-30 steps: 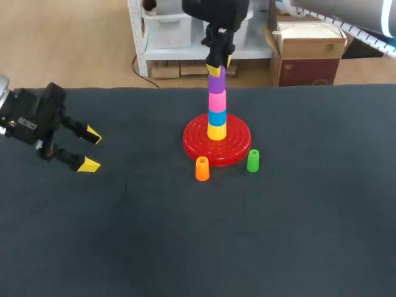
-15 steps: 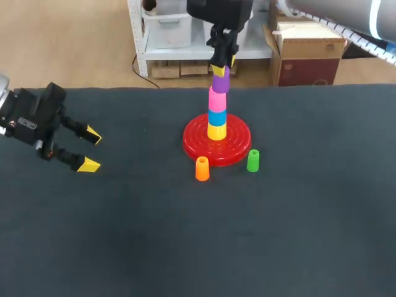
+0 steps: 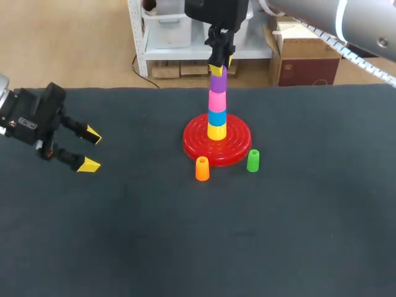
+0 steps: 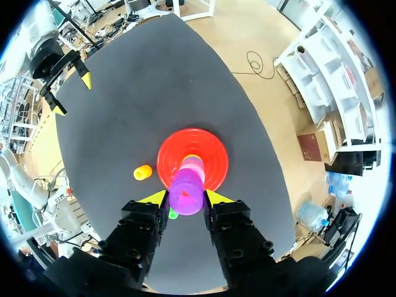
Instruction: Pick up and stack the cylinders on the red base in this order: pink,purple,orange,green
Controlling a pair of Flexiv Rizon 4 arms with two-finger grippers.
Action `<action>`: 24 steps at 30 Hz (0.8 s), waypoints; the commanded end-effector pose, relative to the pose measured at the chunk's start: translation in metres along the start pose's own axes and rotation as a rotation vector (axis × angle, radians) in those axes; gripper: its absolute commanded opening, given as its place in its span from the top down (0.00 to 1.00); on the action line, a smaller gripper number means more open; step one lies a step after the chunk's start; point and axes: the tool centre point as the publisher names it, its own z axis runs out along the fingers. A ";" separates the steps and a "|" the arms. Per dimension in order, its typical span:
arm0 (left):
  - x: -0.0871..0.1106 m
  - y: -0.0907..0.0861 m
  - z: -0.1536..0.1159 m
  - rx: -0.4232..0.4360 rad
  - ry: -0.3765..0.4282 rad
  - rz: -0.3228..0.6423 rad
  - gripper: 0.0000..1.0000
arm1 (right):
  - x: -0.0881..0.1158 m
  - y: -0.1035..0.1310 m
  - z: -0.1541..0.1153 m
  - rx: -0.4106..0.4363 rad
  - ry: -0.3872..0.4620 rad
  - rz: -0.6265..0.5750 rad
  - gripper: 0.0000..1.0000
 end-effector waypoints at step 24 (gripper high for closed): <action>0.002 0.000 0.000 -0.001 -0.003 0.003 0.00 | 0.007 0.007 0.014 0.023 0.033 0.043 1.00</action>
